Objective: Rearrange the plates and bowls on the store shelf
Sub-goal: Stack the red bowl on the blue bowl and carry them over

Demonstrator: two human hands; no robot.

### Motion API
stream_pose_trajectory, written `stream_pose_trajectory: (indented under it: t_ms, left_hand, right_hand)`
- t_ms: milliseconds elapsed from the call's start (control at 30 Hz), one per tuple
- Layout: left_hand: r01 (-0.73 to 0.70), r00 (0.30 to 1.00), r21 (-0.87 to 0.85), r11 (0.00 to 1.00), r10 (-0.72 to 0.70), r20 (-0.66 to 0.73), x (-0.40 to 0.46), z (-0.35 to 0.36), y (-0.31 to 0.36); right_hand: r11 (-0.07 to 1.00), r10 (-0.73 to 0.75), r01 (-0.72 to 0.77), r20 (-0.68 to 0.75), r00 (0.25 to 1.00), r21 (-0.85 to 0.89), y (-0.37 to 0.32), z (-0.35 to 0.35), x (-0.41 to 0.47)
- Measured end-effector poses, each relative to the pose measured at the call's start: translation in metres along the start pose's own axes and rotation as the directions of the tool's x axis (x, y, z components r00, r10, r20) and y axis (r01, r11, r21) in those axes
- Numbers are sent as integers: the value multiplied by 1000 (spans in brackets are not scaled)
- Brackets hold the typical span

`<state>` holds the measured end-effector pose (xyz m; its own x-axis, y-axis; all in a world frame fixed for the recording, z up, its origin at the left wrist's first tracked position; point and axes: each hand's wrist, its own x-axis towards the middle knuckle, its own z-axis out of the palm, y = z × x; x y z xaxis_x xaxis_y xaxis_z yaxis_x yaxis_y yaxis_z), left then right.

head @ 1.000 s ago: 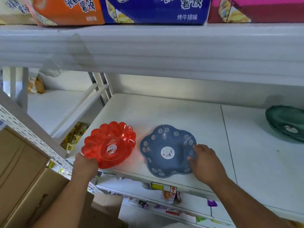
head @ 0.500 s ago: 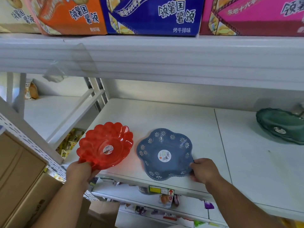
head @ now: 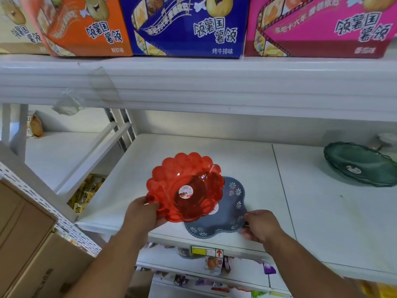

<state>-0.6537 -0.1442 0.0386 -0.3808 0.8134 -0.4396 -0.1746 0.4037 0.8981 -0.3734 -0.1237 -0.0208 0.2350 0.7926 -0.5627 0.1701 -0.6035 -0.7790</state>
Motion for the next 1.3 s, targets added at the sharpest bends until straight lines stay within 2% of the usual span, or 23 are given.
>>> stream_pose_trajectory:
  t_ms: [500,833,1000,1100,1200,1300]
  left_hand:
    - [62,995,38,997,-65,80,9,37,-28]
    - [33,997,101,994,-39,61,15,35,-37]
    - [19,1000,190,982,-14,-23,25,30,-38]
    - [74,996,138,988,-81,46,32,32,-39]
    - [197,969,45,979,-202,142,27,38,-39]
    - [230,957,27,973,-231,176,25,40,-41]
  right_hand:
    - [994,42,-42,-1,999,98,-1,3,-11]
    - [992,63,-62,-5,998,112,-2,4,-12]
    - [989,51,-46,-30,998,144,-1,3,-11]
    - [979,4,9,-64,998,204,-1,4,-9]
    - [964,-36,40,-21,999,264,-3,7,-14]
    - [961,-46,46,-5,999,274,-6,10,-17]
